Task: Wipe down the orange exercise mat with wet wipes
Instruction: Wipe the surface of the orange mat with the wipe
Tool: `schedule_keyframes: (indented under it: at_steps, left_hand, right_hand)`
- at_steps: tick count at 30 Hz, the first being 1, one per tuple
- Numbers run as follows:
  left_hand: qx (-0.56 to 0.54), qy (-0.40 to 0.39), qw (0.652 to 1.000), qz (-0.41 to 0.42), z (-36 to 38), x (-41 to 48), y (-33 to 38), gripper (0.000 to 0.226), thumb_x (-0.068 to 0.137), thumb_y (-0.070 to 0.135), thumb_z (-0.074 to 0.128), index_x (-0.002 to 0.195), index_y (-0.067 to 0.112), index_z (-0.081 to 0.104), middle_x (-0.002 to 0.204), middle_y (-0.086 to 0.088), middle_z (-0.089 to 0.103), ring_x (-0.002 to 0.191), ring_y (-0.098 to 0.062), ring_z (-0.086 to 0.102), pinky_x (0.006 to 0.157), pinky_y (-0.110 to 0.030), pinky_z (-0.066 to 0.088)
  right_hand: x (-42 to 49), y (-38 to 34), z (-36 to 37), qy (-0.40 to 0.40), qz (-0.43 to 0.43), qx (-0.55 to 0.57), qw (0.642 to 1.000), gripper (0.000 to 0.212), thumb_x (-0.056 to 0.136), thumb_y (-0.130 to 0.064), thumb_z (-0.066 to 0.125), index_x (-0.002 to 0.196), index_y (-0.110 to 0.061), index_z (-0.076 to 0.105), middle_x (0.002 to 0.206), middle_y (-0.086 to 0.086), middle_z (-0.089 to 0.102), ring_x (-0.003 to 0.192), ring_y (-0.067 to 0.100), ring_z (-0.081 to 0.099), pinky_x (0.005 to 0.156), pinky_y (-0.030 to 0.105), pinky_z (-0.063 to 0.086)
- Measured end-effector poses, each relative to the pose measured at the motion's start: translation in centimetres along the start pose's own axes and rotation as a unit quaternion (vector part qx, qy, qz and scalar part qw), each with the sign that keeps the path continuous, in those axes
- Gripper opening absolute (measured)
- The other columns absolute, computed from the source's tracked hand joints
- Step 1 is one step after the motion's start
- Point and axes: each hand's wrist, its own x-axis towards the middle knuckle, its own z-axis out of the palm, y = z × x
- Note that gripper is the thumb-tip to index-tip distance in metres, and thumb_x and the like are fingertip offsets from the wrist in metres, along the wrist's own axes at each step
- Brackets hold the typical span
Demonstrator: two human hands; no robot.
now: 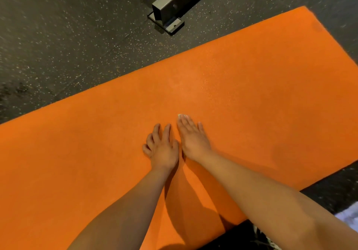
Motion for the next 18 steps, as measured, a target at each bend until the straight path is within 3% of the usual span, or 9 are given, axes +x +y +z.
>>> schedule_keyframes:
  at_steps: [4, 7, 10, 15, 18]
  left_hand:
    - [-0.007, -0.007, 1.0, 0.01, 0.3, 1.4, 0.1, 0.062, 0.099, 0.042, 0.04, 0.156, 0.047, 0.014, 0.168, 0.011, -0.007, 0.15, -0.021, 0.0, 0.116, -0.052, 0.007]
    - [-0.002, -0.01, 1.0, 0.015, 0.8, 1.7, -0.4, 0.063, 0.097, 0.046, 0.036, 0.156, 0.048, 0.012, 0.167, 0.013, -0.01, 0.15, -0.021, -0.002, 0.116, -0.052, 0.004]
    - [-0.003, -0.009, 1.0, 0.007, 0.9, 1.8, -0.2, 0.065, 0.094, 0.049, 0.034, 0.155, 0.05, 0.011, 0.167, 0.013, -0.01, 0.149, -0.021, 0.0, 0.115, -0.052, 0.004]
    - [-0.015, -0.026, 1.0, 0.003, 0.1, 1.7, 0.1, 0.064, 0.098, 0.039, 0.041, 0.155, 0.049, 0.013, 0.166, 0.015, -0.013, 0.15, -0.02, -0.003, 0.116, -0.05, 0.003]
    - [-0.03, -0.04, 0.999, 0.005, -0.5, 1.5, 0.2, 0.064, 0.099, 0.04, 0.04, 0.155, 0.051, 0.012, 0.166, 0.017, -0.013, 0.15, -0.019, -0.005, 0.115, -0.049, 0.0]
  right_hand:
    - [1.2, 0.6, -0.5, -0.036, -0.083, -0.031, 0.995, 0.07, 0.104, -0.017, 0.037, 0.163, -0.028, -0.001, 0.169, -0.011, -0.007, 0.154, 0.008, -0.012, 0.125, 0.047, -0.01]
    - [2.4, 3.4, -2.2, 0.035, 0.011, -0.064, 0.997, 0.082, 0.098, -0.008, 0.044, 0.162, -0.027, -0.004, 0.17, -0.007, -0.008, 0.155, 0.014, -0.013, 0.123, 0.05, -0.012]
    - [3.2, 4.0, -2.9, 0.087, 0.11, -0.035, 0.989, 0.081, 0.097, -0.003, 0.041, 0.162, -0.02, -0.004, 0.17, -0.003, -0.007, 0.155, 0.016, -0.013, 0.122, 0.05, -0.011]
    - [2.1, -0.8, -0.2, 0.005, -0.055, 0.005, 0.998, 0.071, 0.102, -0.02, 0.043, 0.163, -0.022, 0.006, 0.17, -0.008, -0.003, 0.155, 0.009, -0.01, 0.126, 0.044, -0.004]
    - [2.4, -0.1, -0.6, -0.004, -0.066, -0.023, 0.998, 0.072, 0.102, -0.014, 0.041, 0.163, -0.027, 0.005, 0.169, -0.011, -0.004, 0.155, 0.009, -0.01, 0.126, 0.043, -0.009]
